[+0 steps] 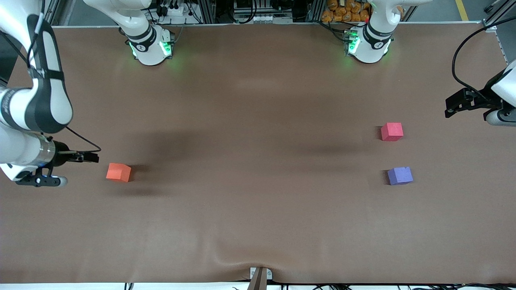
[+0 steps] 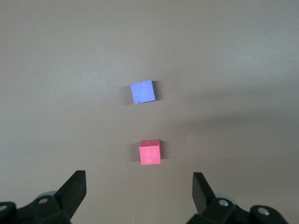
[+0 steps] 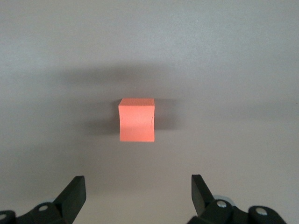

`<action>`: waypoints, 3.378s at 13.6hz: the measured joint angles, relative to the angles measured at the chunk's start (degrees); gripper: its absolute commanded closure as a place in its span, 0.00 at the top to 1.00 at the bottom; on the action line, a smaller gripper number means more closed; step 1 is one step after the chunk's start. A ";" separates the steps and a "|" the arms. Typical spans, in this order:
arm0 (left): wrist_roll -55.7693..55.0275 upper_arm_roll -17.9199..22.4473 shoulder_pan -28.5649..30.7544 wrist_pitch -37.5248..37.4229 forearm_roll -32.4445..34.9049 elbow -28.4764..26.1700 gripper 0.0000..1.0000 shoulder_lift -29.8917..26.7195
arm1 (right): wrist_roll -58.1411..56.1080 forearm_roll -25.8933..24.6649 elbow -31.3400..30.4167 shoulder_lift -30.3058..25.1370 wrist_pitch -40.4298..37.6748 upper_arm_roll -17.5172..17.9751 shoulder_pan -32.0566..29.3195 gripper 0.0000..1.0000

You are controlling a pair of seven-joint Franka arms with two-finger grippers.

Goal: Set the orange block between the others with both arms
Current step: 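Reach the right gripper out and down to the orange block, then close the right gripper on the orange block and lift it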

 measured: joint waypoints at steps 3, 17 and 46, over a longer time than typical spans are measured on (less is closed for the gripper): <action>0.00 0.01 0.01 0.00 0.00 -0.04 1.00 0.07 | 0.05 0.00 -0.12 3.97 5.30 -0.05 -0.95 1.00; 0.06 -0.02 0.01 0.00 0.00 -0.09 1.00 0.12 | 0.45 2.87 -4.14 10.54 14.76 0.91 -0.38 1.00; 0.54 0.04 0.14 -0.13 0.00 -0.31 1.00 1.04 | 0.39 2.99 -0.36 6.41 7.51 2.34 6.64 0.00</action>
